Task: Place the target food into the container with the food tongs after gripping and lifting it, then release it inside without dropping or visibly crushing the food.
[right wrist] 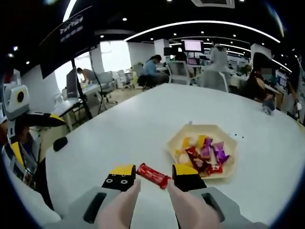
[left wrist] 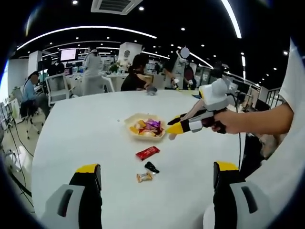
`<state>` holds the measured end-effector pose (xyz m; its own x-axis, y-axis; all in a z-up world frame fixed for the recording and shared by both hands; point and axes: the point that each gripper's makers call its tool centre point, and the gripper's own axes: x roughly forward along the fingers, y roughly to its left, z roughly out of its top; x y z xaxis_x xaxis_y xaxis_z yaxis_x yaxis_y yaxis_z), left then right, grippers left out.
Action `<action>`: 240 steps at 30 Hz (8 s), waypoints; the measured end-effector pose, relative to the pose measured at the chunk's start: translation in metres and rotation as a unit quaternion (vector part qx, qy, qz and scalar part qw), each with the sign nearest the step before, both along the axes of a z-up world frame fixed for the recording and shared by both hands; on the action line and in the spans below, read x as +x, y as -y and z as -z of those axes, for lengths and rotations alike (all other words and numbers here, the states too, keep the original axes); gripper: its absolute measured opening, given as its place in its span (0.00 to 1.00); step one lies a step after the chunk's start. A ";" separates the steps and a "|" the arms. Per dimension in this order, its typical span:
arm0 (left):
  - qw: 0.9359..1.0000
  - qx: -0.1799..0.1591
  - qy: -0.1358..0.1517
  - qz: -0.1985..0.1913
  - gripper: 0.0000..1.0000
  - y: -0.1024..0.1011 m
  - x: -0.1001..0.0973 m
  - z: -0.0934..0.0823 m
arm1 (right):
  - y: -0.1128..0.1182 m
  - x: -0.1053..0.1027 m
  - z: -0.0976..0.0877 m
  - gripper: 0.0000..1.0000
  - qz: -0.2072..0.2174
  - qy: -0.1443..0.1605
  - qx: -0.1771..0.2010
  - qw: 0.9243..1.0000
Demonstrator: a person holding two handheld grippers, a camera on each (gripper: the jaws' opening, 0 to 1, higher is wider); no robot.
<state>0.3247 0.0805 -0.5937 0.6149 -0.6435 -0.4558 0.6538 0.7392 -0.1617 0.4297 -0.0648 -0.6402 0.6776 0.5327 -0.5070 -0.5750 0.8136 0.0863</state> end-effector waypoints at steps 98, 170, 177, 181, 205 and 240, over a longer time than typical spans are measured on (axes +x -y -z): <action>1.000 0.021 0.011 -0.011 0.97 -0.014 -0.005 -0.008 | 0.025 -0.007 -0.008 0.23 -0.058 0.020 -0.060 0.996; 0.997 0.017 0.003 -0.072 0.95 -0.024 -0.003 -0.008 | 0.081 0.114 -0.044 0.23 -0.007 0.027 -0.076 0.997; 0.996 0.017 -0.002 -0.092 0.95 -0.032 -0.005 -0.005 | 0.077 0.135 -0.045 0.23 -0.006 0.028 -0.078 0.997; 0.995 0.017 -0.004 -0.102 0.95 -0.037 -0.007 -0.005 | 0.073 0.145 -0.046 0.23 -0.009 0.029 -0.080 0.996; 0.993 0.022 -0.007 -0.115 0.95 -0.044 -0.008 -0.002 | 0.078 0.152 -0.046 0.30 0.001 0.055 -0.085 0.995; 1.000 0.011 -0.003 -0.009 0.94 -0.006 -0.010 -0.001 | 0.069 -0.007 -0.053 0.30 0.028 0.093 -0.039 0.995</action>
<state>0.3146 0.0870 -0.5925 0.6234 -0.6224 -0.4733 0.6391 0.7543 -0.1502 0.4230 -0.1333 -0.5870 0.7911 0.4551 -0.4088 -0.5284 0.8450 -0.0818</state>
